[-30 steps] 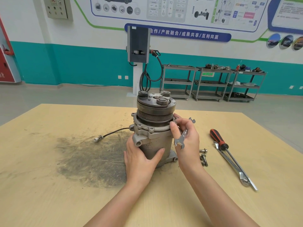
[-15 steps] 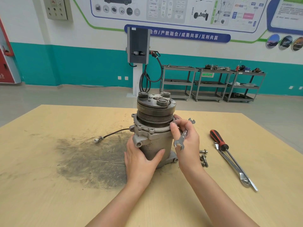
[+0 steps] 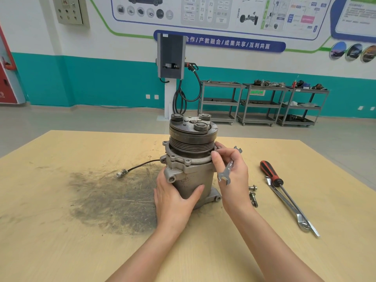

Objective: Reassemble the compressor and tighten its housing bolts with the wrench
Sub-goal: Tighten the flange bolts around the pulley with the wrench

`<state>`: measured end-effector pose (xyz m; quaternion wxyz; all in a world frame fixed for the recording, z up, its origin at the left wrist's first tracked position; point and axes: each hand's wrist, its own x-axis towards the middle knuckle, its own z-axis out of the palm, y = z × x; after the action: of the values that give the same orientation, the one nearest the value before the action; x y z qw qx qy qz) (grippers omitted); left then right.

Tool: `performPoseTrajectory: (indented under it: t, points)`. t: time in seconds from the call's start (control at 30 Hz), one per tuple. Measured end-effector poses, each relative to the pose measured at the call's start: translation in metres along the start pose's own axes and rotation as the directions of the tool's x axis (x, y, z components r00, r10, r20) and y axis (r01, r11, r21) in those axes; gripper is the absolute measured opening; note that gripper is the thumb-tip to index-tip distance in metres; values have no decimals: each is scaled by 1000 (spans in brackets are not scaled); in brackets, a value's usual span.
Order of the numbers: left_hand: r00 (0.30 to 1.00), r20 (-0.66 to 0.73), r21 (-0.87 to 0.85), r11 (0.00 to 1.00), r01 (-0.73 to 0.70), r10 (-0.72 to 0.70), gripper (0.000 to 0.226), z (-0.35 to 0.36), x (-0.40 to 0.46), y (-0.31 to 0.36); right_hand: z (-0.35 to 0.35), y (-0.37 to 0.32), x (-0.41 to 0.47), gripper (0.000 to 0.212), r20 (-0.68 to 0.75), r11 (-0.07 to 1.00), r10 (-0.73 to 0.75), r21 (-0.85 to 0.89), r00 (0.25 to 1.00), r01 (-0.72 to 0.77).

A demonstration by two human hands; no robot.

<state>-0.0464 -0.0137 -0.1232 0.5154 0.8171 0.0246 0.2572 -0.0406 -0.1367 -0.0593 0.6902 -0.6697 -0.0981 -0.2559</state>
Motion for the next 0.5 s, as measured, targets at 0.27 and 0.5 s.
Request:
performPoseTrajectory:
  t: [0.27,0.5]
  points:
    - [1000,0,-1,1000,0,0,100,1,0,-1,-5,1,1,8,49,999,-6,-40,999,8]
    - [1000,-5,-13,1000,-13,13,96,0,0,0,-2,-1,1,16,-7,1000,17,0,1000,-17]
